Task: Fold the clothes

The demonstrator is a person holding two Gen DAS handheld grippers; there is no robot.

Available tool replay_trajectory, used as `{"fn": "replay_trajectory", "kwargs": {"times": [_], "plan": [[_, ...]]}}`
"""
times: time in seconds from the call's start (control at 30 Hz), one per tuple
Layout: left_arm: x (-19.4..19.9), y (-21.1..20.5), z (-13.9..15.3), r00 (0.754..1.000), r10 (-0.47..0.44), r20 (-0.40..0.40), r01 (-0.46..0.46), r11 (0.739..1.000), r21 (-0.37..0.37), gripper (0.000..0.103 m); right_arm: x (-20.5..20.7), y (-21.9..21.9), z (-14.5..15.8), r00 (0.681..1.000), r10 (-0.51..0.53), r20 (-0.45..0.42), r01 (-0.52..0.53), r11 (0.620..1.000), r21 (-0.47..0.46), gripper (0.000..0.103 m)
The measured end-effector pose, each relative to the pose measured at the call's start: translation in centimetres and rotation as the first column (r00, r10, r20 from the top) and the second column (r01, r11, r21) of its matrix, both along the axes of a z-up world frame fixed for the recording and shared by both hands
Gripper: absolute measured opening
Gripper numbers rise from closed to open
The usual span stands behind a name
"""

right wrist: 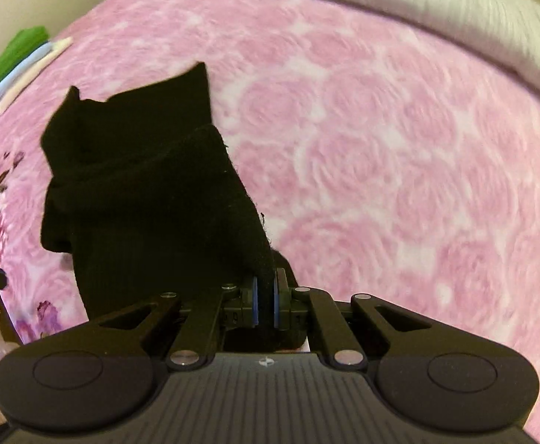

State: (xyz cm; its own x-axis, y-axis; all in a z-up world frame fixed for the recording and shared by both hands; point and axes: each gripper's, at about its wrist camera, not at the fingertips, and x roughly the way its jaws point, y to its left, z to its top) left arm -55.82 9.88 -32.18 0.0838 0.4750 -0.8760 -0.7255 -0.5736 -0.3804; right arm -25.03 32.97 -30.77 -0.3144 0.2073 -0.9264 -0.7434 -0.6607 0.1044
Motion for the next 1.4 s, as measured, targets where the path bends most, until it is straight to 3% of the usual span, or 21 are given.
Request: {"fn": "replay_trajectory", "kwargs": {"times": [0.37, 0.47, 0.57, 0.63, 0.8, 0.93, 1.0, 1.07, 1.13, 1.27, 1.4], "plan": [[1.3, 4.8, -3.5, 0.983, -0.139, -0.123, 0.141, 0.99, 0.006, 0.05, -2.2, 2.5, -3.0, 0.999, 0.037, 0.025, -0.036, 0.999, -0.029, 0.006], [1.3, 5.6, -4.4, 0.972, -0.169, -0.164, 0.171, 0.985, 0.001, 0.04, -2.8, 3.2, -3.3, 0.997, 0.079, 0.01, -0.078, 0.996, -0.041, 0.009], [1.2, 6.2, -5.2, 0.961, -0.195, -0.197, 0.199, 0.98, -0.003, 0.033, -3.7, 3.5, -3.0, 0.989, 0.148, -0.029, -0.149, 0.987, -0.054, 0.027], [0.8, 6.0, -5.4, 0.966, -0.183, -0.181, 0.187, 0.982, 0.009, 0.033, -4.2, 3.9, -2.5, 0.979, 0.187, -0.077, -0.192, 0.98, -0.053, 0.043], [0.5, 5.5, -5.8, 0.977, -0.14, -0.16, 0.147, 0.989, 0.034, 0.036, -6.1, 5.5, -3.5, 0.965, 0.211, -0.156, -0.229, 0.967, -0.11, 0.049], [0.5, 5.1, -6.1, 0.983, -0.098, -0.153, 0.108, 0.992, 0.059, 0.039, -7.7, 6.6, -5.3, 0.968, 0.189, -0.167, -0.212, 0.969, -0.13, 0.066], [0.4, 4.9, -6.2, 0.985, -0.089, -0.15, 0.101, 0.992, 0.073, 0.039, -8.2, 7.3, -6.1, 0.971, 0.158, -0.18, -0.187, 0.969, -0.159, 0.066], [0.2, 4.5, -6.1, 0.985, -0.091, -0.148, 0.104, 0.991, 0.086, 0.032, -8.2, 7.8, -6.9, 0.97, 0.116, -0.215, -0.162, 0.964, -0.211, 0.064], [0.1, 4.2, -5.8, 0.985, -0.103, -0.142, 0.117, 0.989, 0.094, 0.025, -8.2, 7.6, -7.3, 0.97, 0.102, -0.222, -0.157, 0.957, -0.245, 0.015], [0.4, 3.1, -3.4, 0.977, -0.123, -0.172, 0.146, 0.98, 0.132, 0.019, -7.0, 6.1, -5.6, 0.97, 0.099, -0.224, -0.143, 0.972, -0.189, 0.011], [0.3, 1.3, 1.2, 0.984, -0.067, -0.167, 0.104, 0.969, 0.226, 0.013, -4.0, 4.3, -0.9, 0.956, 0.029, -0.291, -0.063, 0.992, -0.108, 0.01]]}}
